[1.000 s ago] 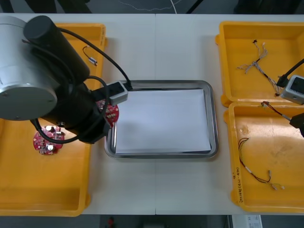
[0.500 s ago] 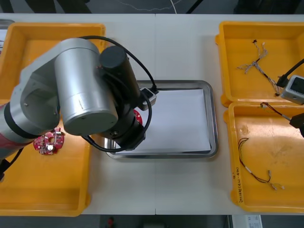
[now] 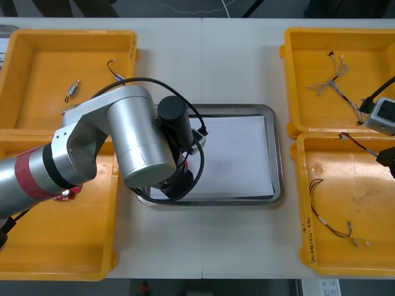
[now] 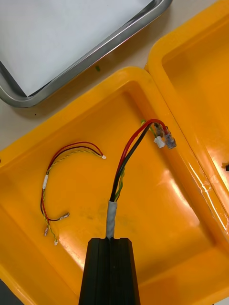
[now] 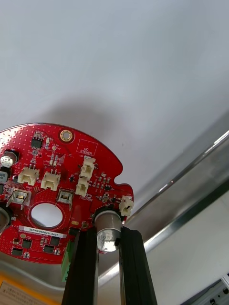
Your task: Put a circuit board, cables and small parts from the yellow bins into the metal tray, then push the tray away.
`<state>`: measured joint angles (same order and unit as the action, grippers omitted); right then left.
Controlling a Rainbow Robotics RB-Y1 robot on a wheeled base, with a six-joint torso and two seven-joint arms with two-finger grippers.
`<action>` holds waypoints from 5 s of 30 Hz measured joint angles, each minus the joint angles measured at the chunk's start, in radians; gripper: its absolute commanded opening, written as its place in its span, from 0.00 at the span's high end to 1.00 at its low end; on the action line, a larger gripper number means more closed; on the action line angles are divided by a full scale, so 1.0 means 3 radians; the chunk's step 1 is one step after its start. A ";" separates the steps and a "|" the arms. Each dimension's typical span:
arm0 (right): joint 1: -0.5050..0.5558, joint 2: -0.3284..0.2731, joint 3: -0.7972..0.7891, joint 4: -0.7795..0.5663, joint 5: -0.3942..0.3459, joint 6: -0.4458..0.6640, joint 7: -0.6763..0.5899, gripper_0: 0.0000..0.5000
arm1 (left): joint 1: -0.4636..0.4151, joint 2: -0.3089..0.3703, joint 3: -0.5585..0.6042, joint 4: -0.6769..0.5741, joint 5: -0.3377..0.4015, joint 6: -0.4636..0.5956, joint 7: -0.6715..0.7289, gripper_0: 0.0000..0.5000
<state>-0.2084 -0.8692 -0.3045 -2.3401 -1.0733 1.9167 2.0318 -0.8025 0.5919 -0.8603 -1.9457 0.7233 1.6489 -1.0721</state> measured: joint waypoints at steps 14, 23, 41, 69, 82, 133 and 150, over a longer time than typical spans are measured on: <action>0.0000 0.0000 0.0000 0.0000 0.0000 0.0000 0.0000 1.00 | 0.0000 -0.0001 -0.0126 0.0118 -0.0054 -0.0135 0.0000 0.77; 0.0000 0.0000 0.0000 0.0000 0.0000 0.0000 0.0000 1.00 | 0.0000 -0.0001 -0.0126 0.0118 -0.0054 -0.0136 0.0002 0.00; 0.0000 0.0000 0.0000 -0.0004 -0.0005 0.0000 0.0000 1.00 | -0.0003 -0.0001 0.0212 0.0094 -0.0031 -0.0041 0.0005 0.00; -0.1390 -0.0001 0.2183 -0.0423 0.0272 0.0001 -0.0051 1.00 | -0.0003 0.0773 0.1584 0.0001 0.0498 0.0515 0.0002 0.00; -0.1669 0.0415 0.2885 0.0169 0.0765 -0.0314 -0.0051 1.00 | -0.0003 0.0801 0.2036 0.0620 0.0523 0.0485 -0.0789 0.00; -0.1733 0.0879 0.3936 0.1566 0.1521 -0.1548 -0.0048 0.00 | -0.0280 0.0759 0.2200 0.2339 0.0387 -0.0773 -0.1517 0.00; -0.1734 0.1054 0.3379 0.1289 0.1599 -0.0768 -0.0047 0.00 | -0.0374 0.0514 0.2200 0.3143 0.0316 -0.1588 -0.2777 0.00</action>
<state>-0.7285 -0.5530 0.7092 -1.9534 -0.5935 1.6863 2.0176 -0.9147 0.7460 -0.2002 -1.0027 0.8180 1.1724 -1.9052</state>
